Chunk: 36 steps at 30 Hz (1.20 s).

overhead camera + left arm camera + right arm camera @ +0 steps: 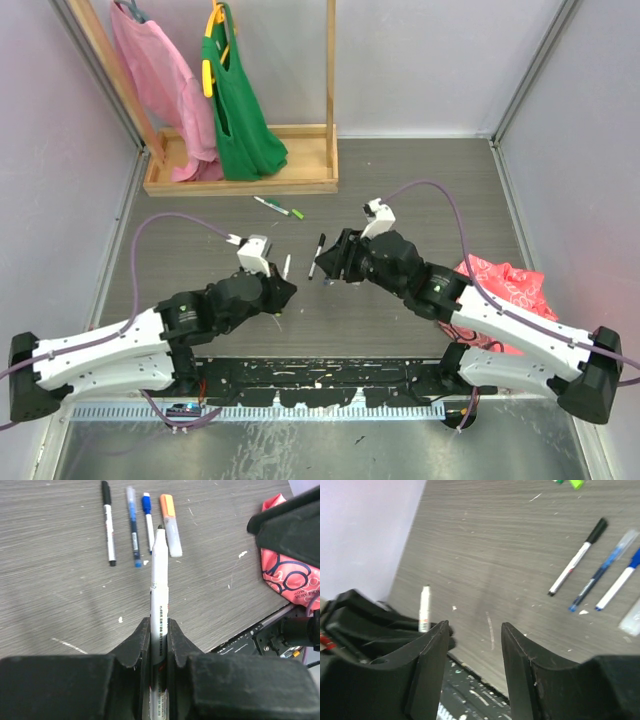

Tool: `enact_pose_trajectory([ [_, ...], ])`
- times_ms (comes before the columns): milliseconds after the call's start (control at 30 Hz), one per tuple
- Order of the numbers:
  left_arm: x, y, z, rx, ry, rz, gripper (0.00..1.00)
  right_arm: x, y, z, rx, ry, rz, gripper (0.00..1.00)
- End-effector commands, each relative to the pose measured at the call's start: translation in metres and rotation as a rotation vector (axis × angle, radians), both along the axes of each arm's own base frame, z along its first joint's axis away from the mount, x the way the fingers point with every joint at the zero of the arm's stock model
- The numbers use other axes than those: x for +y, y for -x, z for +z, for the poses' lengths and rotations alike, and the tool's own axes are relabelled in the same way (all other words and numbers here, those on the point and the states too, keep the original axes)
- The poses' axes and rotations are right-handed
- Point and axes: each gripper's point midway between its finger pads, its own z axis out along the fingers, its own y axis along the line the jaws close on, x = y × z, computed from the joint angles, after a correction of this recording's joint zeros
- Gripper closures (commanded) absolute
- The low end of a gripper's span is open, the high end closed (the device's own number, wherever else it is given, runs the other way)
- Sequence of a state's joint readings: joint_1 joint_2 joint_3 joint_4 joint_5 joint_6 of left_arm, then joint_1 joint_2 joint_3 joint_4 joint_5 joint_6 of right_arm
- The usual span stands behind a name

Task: Insert the pens into the pen caps
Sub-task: Pick up the pen from the center of the board, then pick up the pen cap from the center of the board.

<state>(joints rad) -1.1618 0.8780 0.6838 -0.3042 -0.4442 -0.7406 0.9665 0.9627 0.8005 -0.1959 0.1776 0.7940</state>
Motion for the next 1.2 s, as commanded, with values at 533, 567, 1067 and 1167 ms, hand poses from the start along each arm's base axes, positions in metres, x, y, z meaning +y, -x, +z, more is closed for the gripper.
enact_pose_trajectory([
  [533, 0.12, 0.004, 0.042, -0.049, -0.232, 0.172, 1.0, 0.03, -0.115, -0.038, -0.099, 0.585, 0.163, 0.51],
  [567, 0.123, 0.0, 0.042, -0.043, -0.238, 0.18, 1.0, 0.032, -0.122, -0.042, -0.093, 0.592, 0.174, 0.51],
  [1067, 0.13, -0.029, 0.033, 0.068, -0.25, 0.12, 1.0, 0.053, -0.222, -0.118, -0.023, 0.721, 0.274, 0.56],
  [1167, 0.134, -0.029, 0.031, 0.045, -0.287, 0.106, 1.0, 0.058, -0.236, -0.13, -0.024, 0.718, 0.306, 0.56],
])
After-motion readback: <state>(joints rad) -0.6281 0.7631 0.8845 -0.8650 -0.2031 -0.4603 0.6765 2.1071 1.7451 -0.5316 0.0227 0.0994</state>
